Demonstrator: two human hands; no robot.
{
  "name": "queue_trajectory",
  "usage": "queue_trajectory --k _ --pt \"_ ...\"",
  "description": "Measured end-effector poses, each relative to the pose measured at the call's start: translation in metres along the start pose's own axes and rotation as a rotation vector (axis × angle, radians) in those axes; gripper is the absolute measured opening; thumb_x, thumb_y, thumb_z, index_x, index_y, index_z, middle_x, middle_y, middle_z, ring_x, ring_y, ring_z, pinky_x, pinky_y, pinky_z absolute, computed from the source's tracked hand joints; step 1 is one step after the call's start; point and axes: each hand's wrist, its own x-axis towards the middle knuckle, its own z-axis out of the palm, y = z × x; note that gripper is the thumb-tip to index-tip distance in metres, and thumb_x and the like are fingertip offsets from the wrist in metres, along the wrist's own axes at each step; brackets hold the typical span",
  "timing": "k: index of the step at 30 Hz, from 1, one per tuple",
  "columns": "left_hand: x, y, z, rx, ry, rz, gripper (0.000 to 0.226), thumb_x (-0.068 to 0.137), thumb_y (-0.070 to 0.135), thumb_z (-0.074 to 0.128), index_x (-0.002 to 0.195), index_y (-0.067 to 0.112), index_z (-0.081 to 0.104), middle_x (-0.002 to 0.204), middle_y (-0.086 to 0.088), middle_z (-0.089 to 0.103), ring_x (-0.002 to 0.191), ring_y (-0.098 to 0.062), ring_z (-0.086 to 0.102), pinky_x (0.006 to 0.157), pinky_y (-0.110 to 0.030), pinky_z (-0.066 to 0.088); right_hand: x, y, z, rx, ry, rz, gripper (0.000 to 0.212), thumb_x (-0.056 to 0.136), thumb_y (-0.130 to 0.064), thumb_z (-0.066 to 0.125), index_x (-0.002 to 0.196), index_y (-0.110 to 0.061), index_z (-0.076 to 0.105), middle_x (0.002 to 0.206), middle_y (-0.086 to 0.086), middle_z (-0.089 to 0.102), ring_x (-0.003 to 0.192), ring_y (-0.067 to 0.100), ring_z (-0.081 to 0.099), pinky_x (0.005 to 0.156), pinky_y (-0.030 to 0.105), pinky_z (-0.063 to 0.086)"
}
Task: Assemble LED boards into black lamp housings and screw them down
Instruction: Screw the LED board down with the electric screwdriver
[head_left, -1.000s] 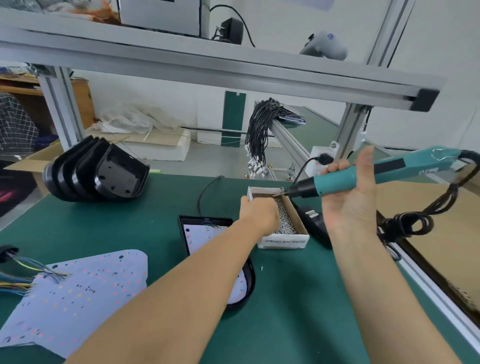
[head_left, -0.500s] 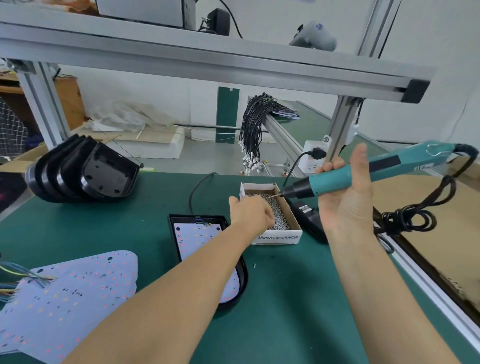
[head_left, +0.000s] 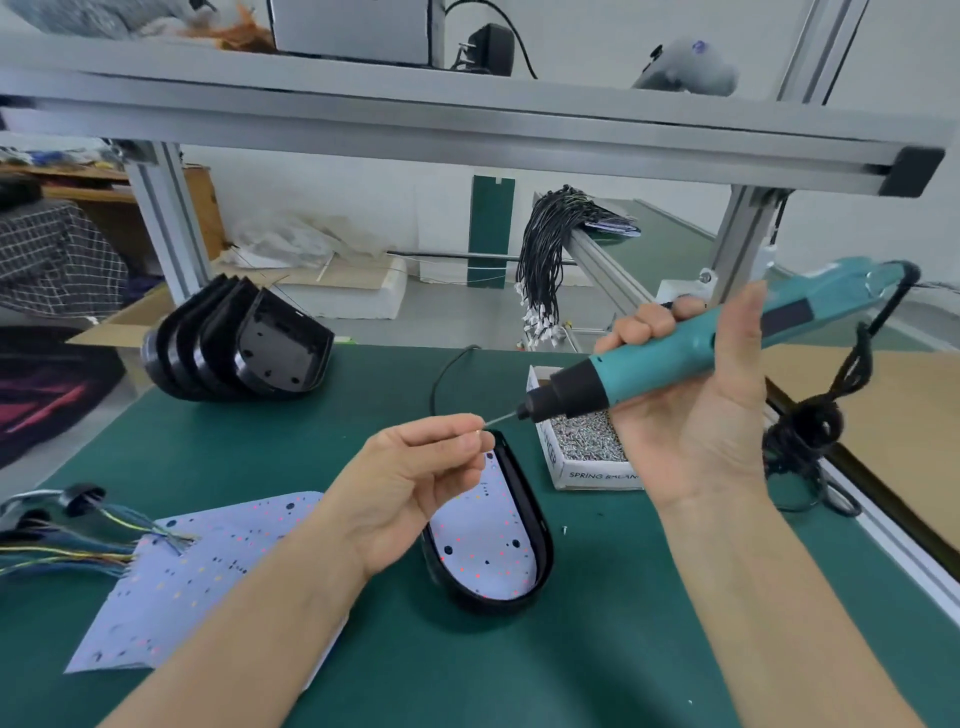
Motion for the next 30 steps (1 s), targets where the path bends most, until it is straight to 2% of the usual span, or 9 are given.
queue_trajectory --k 8,30 --pt "-0.011 -0.002 -0.009 -0.076 -0.003 0.033 0.016 0.057 0.006 0.07 0.07 0.009 0.079 0.072 -0.009 0.073 0.055 -0.011 0.065 0.053 -0.019 0.054 -0.006 0.014 0.018 -0.061 -0.07 0.044 0.044 0.057 -0.047 0.082 0.079 -0.021 0.054 0.071 -0.004 0.052 0.067 0.012 0.051 0.076 0.027 0.045" --pt "-0.012 -0.005 -0.013 -0.079 0.027 0.054 0.014 0.057 0.008 0.071 0.069 0.01 0.079 0.071 -0.009 0.072 0.054 -0.011 0.064 0.053 -0.019 0.054 -0.006 0.018 0.015 -0.107 -0.036 0.037 0.043 0.061 -0.047 0.08 0.081 -0.021 0.052 0.071 -0.005 0.052 0.066 0.012 0.052 0.075 0.027 0.047"
